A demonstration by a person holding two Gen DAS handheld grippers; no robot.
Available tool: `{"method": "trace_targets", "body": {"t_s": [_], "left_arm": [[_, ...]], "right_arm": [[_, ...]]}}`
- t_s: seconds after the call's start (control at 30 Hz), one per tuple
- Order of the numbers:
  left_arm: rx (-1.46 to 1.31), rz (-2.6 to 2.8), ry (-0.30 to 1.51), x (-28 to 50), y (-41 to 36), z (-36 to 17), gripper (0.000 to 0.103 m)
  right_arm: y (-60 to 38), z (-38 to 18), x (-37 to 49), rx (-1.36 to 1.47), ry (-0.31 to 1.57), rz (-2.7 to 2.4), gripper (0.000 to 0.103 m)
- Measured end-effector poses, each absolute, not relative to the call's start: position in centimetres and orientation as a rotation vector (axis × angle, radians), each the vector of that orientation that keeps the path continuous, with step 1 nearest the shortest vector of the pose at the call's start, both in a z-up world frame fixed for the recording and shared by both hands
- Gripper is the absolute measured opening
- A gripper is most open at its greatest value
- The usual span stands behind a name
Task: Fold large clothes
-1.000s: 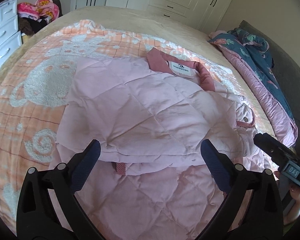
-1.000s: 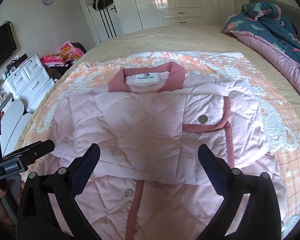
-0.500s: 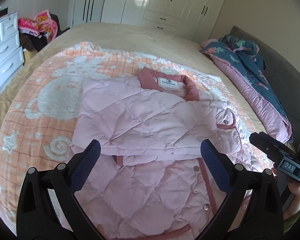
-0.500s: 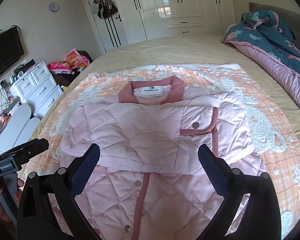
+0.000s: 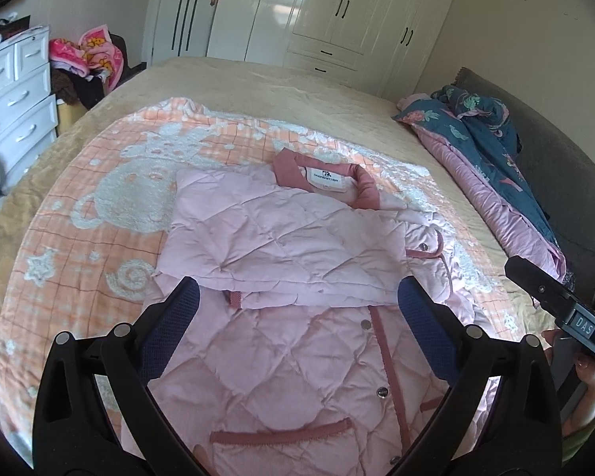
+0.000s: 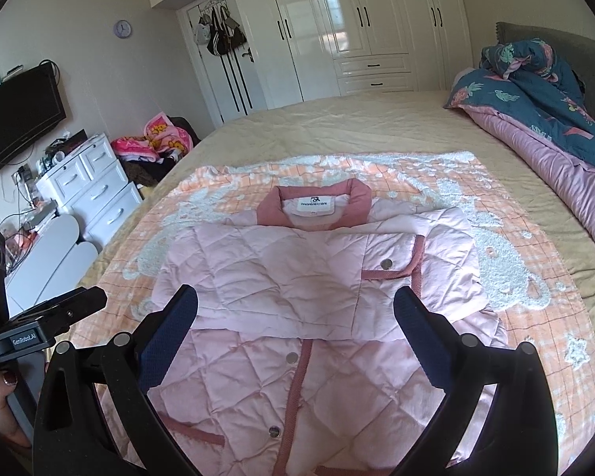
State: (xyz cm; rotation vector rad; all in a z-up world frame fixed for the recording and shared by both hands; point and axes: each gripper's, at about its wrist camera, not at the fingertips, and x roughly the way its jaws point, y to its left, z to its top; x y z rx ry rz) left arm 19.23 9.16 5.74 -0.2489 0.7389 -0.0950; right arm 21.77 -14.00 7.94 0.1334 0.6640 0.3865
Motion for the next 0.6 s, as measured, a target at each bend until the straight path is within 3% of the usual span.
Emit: {"method": "trace_targets", "body": {"t_s": [0.6], "left_arm": [[-0.233,-0.086,0.678,13.9,8.1,8.7,0.094]], "right_arm": [[-16.0,11.9,16.1,0.113,0.589,0.382,0.099]]}}
